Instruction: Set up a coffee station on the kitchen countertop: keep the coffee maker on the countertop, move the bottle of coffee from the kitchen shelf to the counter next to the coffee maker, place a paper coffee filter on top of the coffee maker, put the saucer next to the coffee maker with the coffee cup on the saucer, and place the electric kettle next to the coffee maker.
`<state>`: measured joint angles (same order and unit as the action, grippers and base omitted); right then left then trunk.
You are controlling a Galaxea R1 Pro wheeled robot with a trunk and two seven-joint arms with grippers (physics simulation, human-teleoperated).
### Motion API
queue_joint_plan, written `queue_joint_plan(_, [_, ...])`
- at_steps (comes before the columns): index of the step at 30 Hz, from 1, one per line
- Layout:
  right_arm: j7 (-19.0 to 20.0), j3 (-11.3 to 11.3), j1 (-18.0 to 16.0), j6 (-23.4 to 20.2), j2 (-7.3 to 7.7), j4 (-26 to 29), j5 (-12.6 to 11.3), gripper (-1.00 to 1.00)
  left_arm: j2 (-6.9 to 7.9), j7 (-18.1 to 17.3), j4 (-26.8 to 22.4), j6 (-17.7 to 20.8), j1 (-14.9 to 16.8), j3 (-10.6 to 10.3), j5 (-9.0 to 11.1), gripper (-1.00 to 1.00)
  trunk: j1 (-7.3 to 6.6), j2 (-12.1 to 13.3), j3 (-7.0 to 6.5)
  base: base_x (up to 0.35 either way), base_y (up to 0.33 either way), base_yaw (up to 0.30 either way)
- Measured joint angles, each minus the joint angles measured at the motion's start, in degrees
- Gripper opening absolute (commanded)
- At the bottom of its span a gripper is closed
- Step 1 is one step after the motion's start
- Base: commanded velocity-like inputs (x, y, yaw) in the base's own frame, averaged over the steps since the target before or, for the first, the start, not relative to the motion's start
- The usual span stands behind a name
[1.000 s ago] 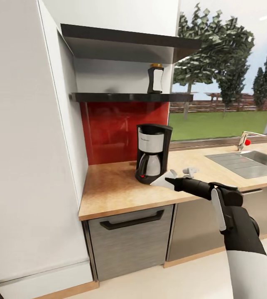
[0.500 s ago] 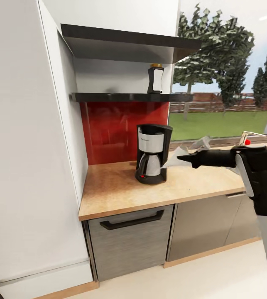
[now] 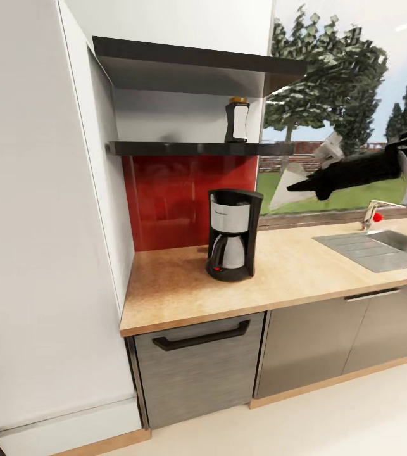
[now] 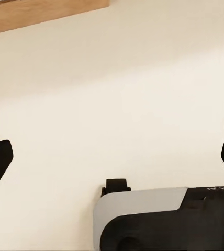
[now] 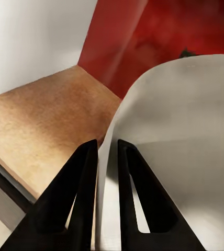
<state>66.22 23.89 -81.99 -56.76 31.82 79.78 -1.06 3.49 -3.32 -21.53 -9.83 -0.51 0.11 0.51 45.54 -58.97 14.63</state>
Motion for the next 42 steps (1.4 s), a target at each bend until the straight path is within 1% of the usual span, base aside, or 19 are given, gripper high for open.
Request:
queue_joint_plan(2, [0.54,2.47,-3.08,-0.02,-0.3,-1.95,0.0,-1.0,-0.06,-0.1,0.03,0.04,0.0,0.03,0.82,1.0,0.0,0.0,0.0,0.0,0.0,0.0])
queue_joint_plan(3, [1.39,4.69,-5.85,-0.01,-0.74,-3.81,-0.01,-1.0,-0.1,-0.14,0.21,0.06,0.0,0.07,1.92,1.0,0.0,0.0,0.0,0.0,0.0,0.0])
queue_joint_plan(4, [2.87,8.46,-9.95,0.03,-1.91,-7.05,0.0,-1.0,-0.13,-0.14,0.97,0.07,0.0,0.06,4.01,1.0,0.0,0.0,0.0,0.0,0.0,0.0])
queue_joint_plan(5, [3.55,11.75,-12.46,0.03,-3.17,-9.56,0.3,-1.0,-0.14,-0.15,1.52,0.07,0.0,0.06,5.58,1.0,0.0,0.01,0.0,0.0,0.0,0.0])
queue_joint_plan(6, [4.06,15.64,-15.05,0.02,-4.96,-12.66,1.11,-1.0,-0.16,-0.21,2.06,0.08,0.01,0.05,7.45,1.0,0.01,0.01,0.01,0.0,0.0,0.0])
queue_joint_plan(7, [4.22,17.32,-16.26,0.04,-6.17,-14.46,2.02,-1.0,-0.17,-0.23,2.49,0.09,0.0,0.05,8.31,1.0,0.0,0.0,0.01,0.0,0.0,0.0])
queue_joint_plan(9, [4.34,19.05,-17.57,0.01,-8.34,-16.7,3.59,-1.0,-0.24,-0.26,3.56,0.06,0.0,0.02,9.19,1.0,0.0,0.01,0.01,0.0,0.0,0.0])
queue_joint_plan(11, [4.38,19.71,-18.11,0.06,-9.58,-17.66,4.34,-1.0,-0.77,-0.24,4.2,0.03,0.0,0.12,9.56,1.0,0.0,0.0,0.01,0.0,0.0,0.0])
queue_joint_plan(17, [4.36,20.2,-18.43,0.09,-10.44,-18.18,4.77,-1.0,-1.46,-0.19,4.58,0.01,0.0,0.29,9.78,1.0,0.0,0.0,0.01,0.0,0.0,0.0])
queue_joint_plan(26, [3.56,20.19,-18.37,0.36,-10.5,-17.91,4.79,-1.0,-1.56,-0.18,4.64,-0.08,0.0,0.49,9.83,1.0,0.0,0.0,0.01,0.019,0.0,0.0])
queue_joint_plan(32, [1.17,20.17,-18.05,0.39,-10.57,-17.79,4.77,-1.0,-1.57,-0.18,4.64,-0.15,0.0,0.52,9.83,1.0,0.0,0.0,0.01,0.085,0.0,0.0])
queue_joint_plan(41, [0.34,20.16,-17.72,0.47,-10.57,-17.78,4.76,-1.0,-1.57,-0.18,4.64,-0.19,0.0,0.54,9.84,1.0,-0.01,0.0,0.01,0.115,0.0,0.0])
queue_joint_plan(42, [-0.6,20.16,-17.7,0.5,-10.57,-17.78,4.71,-1.0,-1.56,-0.18,4.64,-0.22,0.0,0.57,9.84,1.0,0.0,0.0,0.01,0.057,0.0,0.0])
